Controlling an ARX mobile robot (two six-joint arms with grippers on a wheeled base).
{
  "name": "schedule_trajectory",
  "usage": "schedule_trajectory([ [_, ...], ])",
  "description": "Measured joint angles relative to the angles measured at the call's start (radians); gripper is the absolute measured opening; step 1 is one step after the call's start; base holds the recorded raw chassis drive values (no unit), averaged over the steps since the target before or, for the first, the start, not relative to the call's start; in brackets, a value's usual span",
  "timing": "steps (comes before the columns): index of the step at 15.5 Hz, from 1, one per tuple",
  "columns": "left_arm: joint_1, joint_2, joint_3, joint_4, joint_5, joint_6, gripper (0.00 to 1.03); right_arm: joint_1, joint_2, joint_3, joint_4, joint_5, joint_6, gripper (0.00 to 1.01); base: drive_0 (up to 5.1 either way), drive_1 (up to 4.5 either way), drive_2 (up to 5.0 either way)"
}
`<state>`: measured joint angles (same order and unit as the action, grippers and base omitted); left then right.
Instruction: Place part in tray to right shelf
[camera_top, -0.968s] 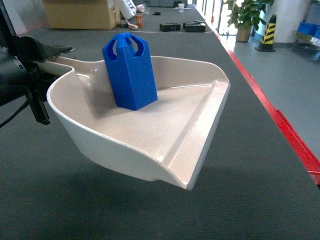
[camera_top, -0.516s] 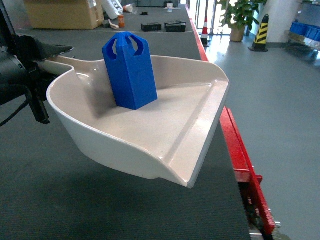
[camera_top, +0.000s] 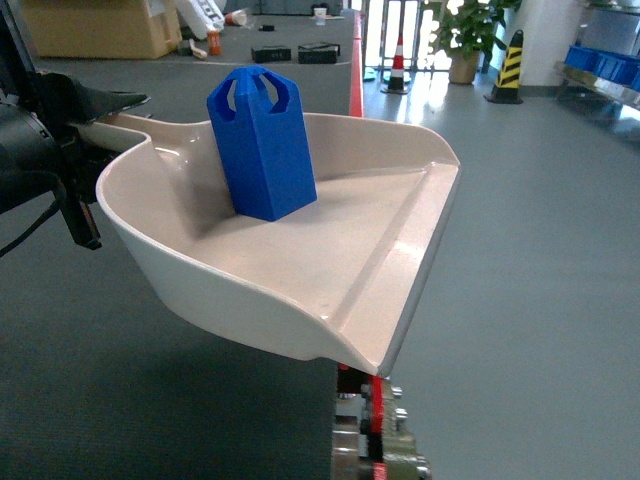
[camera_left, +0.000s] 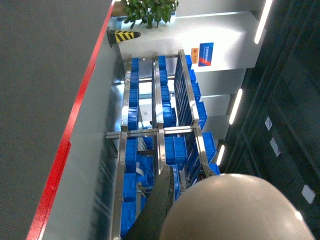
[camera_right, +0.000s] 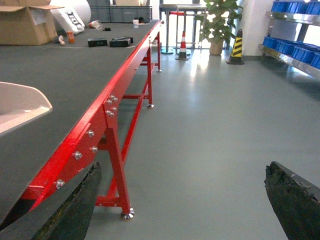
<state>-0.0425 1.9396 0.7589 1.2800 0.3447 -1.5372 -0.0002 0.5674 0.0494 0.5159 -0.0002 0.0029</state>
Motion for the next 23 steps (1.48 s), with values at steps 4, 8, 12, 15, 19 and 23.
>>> schedule_trajectory([
  [4, 0.000, 0.000, 0.000, 0.001, 0.001, 0.000, 0.12, 0.000, 0.000, 0.000, -0.001, 0.000, 0.000, 0.98, 4.9, -3.25, -1.5],
  [8, 0.000, 0.000, 0.000, 0.001, -0.001, 0.000, 0.12, 0.000, 0.000, 0.000, -0.001, 0.000, 0.000, 0.98, 5.0, -2.41, -2.4],
  [12, -0.002, 0.000, 0.000, 0.001, 0.001, 0.000, 0.12, 0.000, 0.000, 0.000, -0.003, 0.000, 0.000, 0.98, 5.0, -2.41, -2.4],
  [15, -0.003, 0.000, 0.000, 0.001, 0.002, 0.000, 0.12, 0.000, 0.000, 0.000, 0.000, 0.000, 0.000, 0.98, 5.0, -2.41, -2.4],
  [19, 0.000, 0.000, 0.000, 0.000, 0.000, 0.000, 0.12, 0.000, -0.001, 0.000, 0.001, 0.000, 0.000, 0.98, 5.0, -2.41, -2.4],
  [23, -0.002, 0.000, 0.000, 0.001, 0.003, 0.000, 0.12, 0.000, 0.000, 0.000, -0.001, 0.000, 0.000, 0.98, 5.0, -2.41, -2.4],
])
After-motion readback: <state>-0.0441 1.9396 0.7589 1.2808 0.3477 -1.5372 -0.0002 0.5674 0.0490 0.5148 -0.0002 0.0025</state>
